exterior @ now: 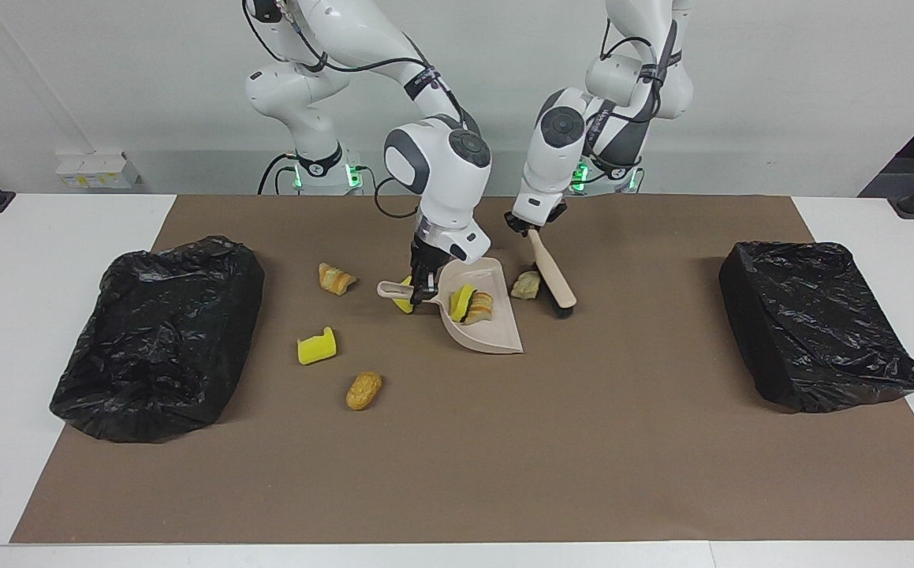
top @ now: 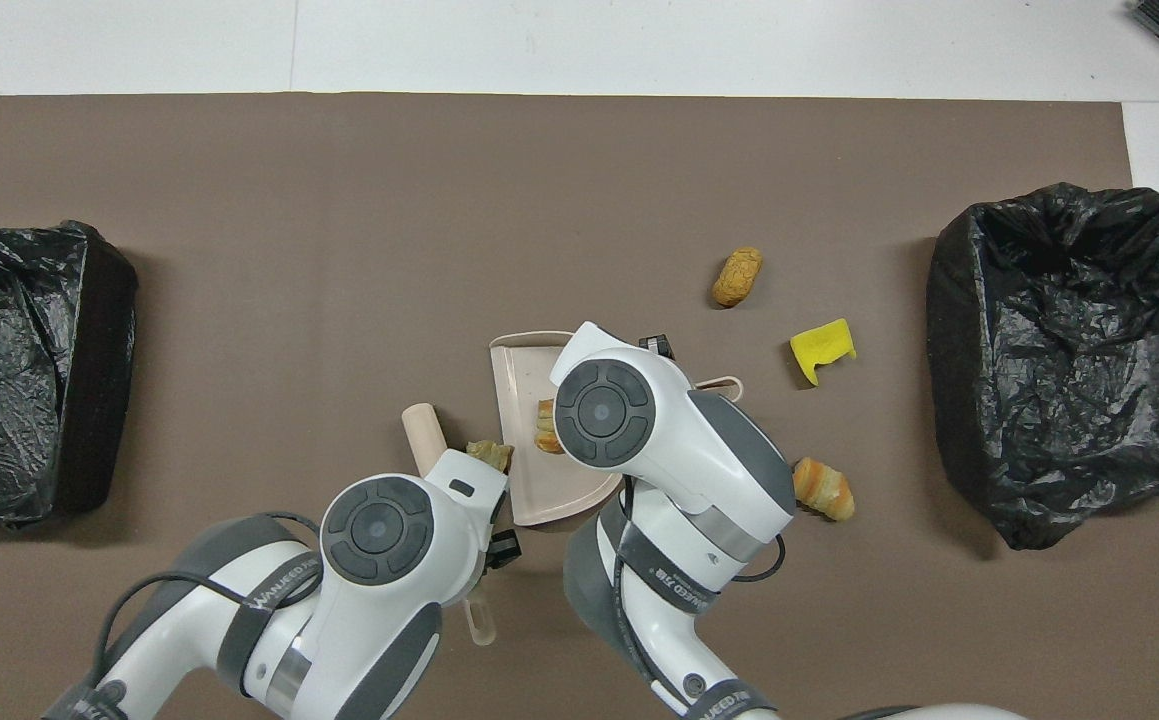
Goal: Sweep and dump trash in bin
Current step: 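Sweep bread and sponge into the dustpan with the left gripper's brush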
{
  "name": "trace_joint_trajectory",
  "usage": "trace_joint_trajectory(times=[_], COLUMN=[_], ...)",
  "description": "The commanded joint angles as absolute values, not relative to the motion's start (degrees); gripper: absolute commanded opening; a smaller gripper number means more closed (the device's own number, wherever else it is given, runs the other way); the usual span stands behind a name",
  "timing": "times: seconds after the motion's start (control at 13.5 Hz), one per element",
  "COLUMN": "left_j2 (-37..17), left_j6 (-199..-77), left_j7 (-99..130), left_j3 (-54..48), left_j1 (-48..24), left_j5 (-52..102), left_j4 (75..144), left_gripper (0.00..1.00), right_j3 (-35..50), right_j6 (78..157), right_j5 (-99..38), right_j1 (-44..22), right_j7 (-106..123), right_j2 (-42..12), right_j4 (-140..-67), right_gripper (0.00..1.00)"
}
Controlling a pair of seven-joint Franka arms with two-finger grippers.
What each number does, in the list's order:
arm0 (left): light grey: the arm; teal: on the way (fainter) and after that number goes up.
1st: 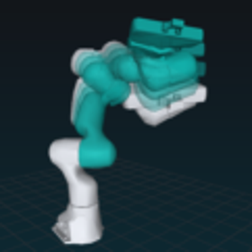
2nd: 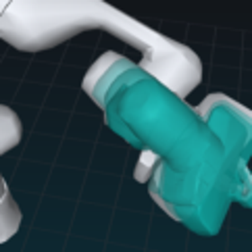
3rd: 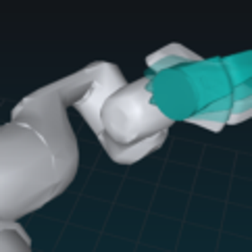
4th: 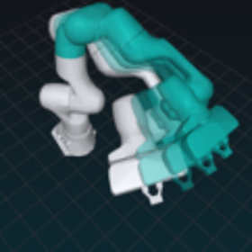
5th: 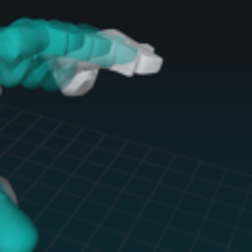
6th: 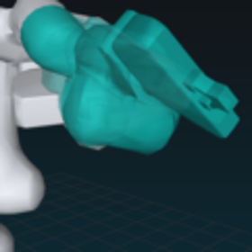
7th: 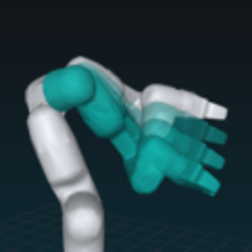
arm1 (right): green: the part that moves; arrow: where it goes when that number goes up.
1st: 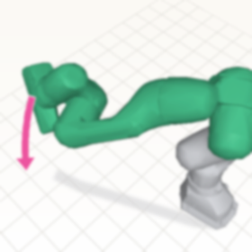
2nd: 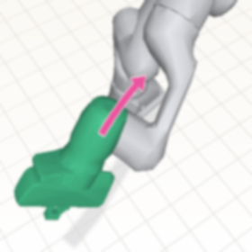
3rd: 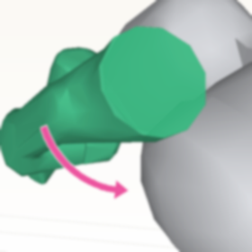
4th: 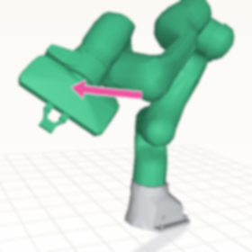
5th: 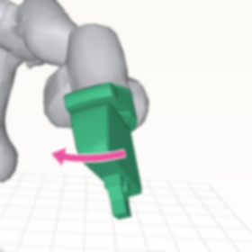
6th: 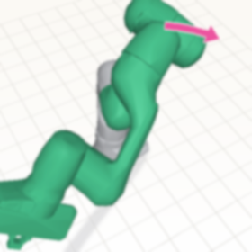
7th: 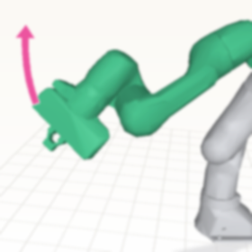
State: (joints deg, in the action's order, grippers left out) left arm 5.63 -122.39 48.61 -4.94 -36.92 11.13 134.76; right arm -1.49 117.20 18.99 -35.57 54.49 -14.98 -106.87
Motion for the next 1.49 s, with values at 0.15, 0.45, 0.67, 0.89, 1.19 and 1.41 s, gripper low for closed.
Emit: trace_joint_trajectory(times=[0.15, 0.45, 0.67, 0.89, 1.19, 1.41], left_j2=[3.26, 2.55, 2.55, 2.64, 3.87, 5.09], left_j6=[-128.4, -128.32, -125.26, -115.09, -110.4, -110.74], left_j7=[44.67, 44.65, 47.71, 53.52, 54.14, 58.35], left_j3=[-4.65, -4.66, -6.24, -6.24, -5.71, -6.06], left_j1=[-40.25, -41.75, -41.66, -40.61, -40.43, -41.39], left_j5=[14.32, 14.94, 13.98, 5.47, 4.83, 4.83], left_j4=[133.07, 130.96, 129.12, 123.95, 122.25, 123.48], left_gripper=[0.0, 0.0, 0.0, 0.0, 0.0, 0.0], right_j3=[-1.23, -1.23, -1.23, -1.23, -1.32, -1.32], right_j6=[119.62, 120.15, 121.64, 121.73, 120.59, 120.06], right_j5=[16.09, 13.56, 4.85, 1.85, -0.88, -1.14], right_j1=[-35.33, -32.71, -29.45, -27.17, -24.26, -22.33], right_j7=[51.16, 48.78, 49.66, 50.44, 56.15, 60.36], right_j2=[-16.08, -15.12, -13.36, -12.22, -10.81, -9.93], right_j4=[-105.73, -105.47, -105.38, -105.38, -104.15, -104.15], right_gripper=[0.0, 0.0, 0.0, 0.0, 0.0, 0.0])
